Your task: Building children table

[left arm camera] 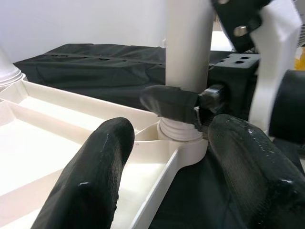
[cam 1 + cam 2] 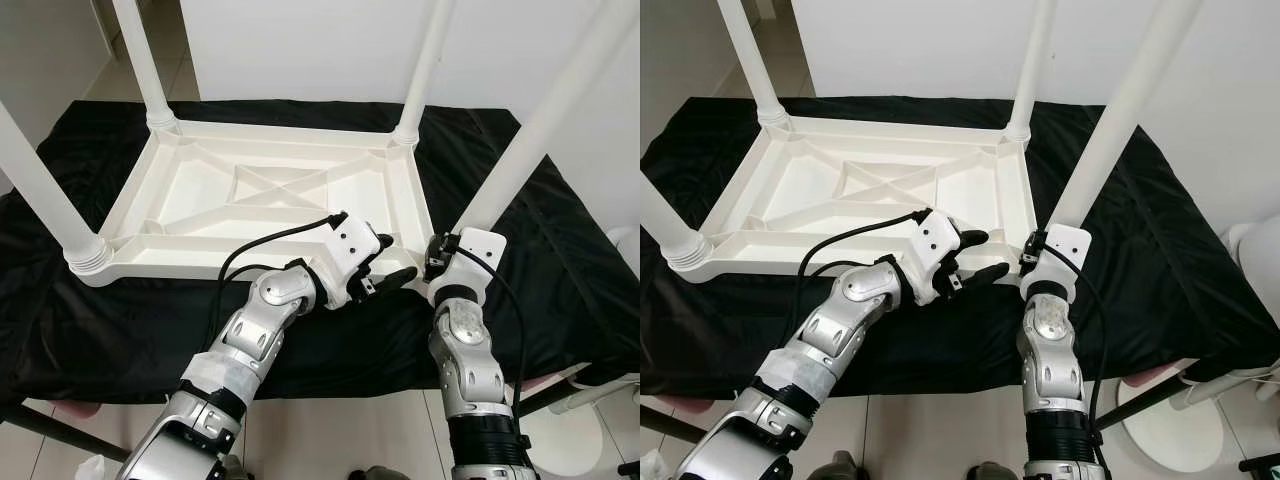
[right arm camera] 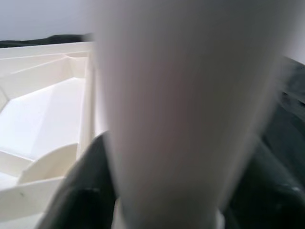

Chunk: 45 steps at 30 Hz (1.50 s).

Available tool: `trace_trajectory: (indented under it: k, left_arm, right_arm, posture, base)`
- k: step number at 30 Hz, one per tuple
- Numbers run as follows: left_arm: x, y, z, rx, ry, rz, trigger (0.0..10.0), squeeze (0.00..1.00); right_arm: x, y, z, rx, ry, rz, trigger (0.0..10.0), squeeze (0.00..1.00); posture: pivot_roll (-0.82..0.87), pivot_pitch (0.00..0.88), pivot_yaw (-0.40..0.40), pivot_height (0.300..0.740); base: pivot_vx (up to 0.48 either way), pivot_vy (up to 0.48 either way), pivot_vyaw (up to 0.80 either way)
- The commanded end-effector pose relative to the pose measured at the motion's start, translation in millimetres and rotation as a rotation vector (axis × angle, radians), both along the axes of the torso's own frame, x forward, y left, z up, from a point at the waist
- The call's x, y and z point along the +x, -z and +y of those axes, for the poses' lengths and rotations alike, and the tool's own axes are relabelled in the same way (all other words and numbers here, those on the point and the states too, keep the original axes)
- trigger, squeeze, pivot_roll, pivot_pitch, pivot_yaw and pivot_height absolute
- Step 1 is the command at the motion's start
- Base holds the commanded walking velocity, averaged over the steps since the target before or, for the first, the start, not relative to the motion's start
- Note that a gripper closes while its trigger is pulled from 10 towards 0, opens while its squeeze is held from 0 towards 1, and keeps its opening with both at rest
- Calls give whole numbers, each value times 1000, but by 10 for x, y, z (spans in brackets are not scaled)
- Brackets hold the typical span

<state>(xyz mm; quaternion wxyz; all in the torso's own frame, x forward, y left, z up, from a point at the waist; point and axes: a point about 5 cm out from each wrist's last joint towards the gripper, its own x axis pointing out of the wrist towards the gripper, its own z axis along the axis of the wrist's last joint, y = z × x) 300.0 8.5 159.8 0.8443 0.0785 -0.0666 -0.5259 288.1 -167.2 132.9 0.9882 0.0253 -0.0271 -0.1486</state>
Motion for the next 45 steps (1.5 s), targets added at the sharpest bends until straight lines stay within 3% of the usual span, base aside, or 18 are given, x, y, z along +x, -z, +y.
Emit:
trace_trajectory:
  k: [1,5,12,13,14,15,18,20,22,26,35,36,38,39,45]
  left_arm:
    - [-8,32,3,17,8,12,10000,0]
    - [-11,34,-3,16,9,12,10000,0]
    - [-10,42,-7,18,7,13,10000,0]
    - [-8,41,-5,18,6,13,10000,0]
    - [-8,41,-5,18,6,13,10000,0]
    - [-6,39,-7,17,5,12,10000,0]
    - [-6,39,-7,17,5,12,10000,0]
    - [3,33,-15,16,3,10,10000,0]
    - [3,33,-15,16,3,10,10000,0]
    - [11,27,-11,17,1,7,10000,0]
    - [12,16,-2,18,1,4,10000,0]
    - [10,17,-3,19,1,3,10000,0]
    - [10,17,-3,19,1,3,10000,0]
    - [6,17,-2,18,1,4,10000,0]
    - [3,18,5,18,-3,6,10000,0]
  right_arm:
    - [-48,24,-43,19,10,11,10000,1000]
    - [-95,-13,-84,7,-40,-9,10000,1000]
    - [-166,58,-314,-51,-110,52,10000,1000]
    - [-161,66,-356,-52,-161,56,10000,0]
    - [-161,66,-356,-52,-161,56,10000,0]
    - [-150,65,-385,-74,-242,53,10000,0]
    - [-150,65,-385,-74,-242,53,10000,0]
    - [-112,96,-409,-169,-438,65,10000,0]
    - [-112,96,-409,-169,-438,65,10000,0]
    - [7,97,-389,-213,-624,79,10000,0]
    - [230,44,-350,-263,-738,91,10000,0]
    - [253,56,-352,-260,-761,97,9216,0]
    - [253,56,-352,-260,-761,97,9216,0]
    - [278,83,-358,-254,-797,109,0,0]
    - [269,129,-370,-237,-825,126,0,0]
  posture:
    - [-12,0,-21,740]
    - [-14,0,-22,740]
    - [-10,0,-26,740]
    - [-10,0,-28,740]
    - [-10,0,-28,740]
    - [-10,0,-29,740]
    - [-10,0,-29,740]
    - [-6,0,-32,740]
    - [-6,0,-32,740]
    - [0,0,-30,740]
    - [7,0,-25,740]
    - [7,0,-26,740]
    - [7,0,-26,740]
    - [12,0,-29,740]
    - [14,0,-30,740]
  base:
    - [0,0,0]
    - [0,0,0]
    - [0,0,0]
    - [0,0,0]
    - [0,0,0]
    - [0,0,0]
    - [0,0,0]
    - [0,0,0]
    - [0,0,0]
    - [0,0,0]
    - [0,0,0]
    - [0,0,0]
    - [0,0,0]
    - [0,0,0]
    - [0,0,0]
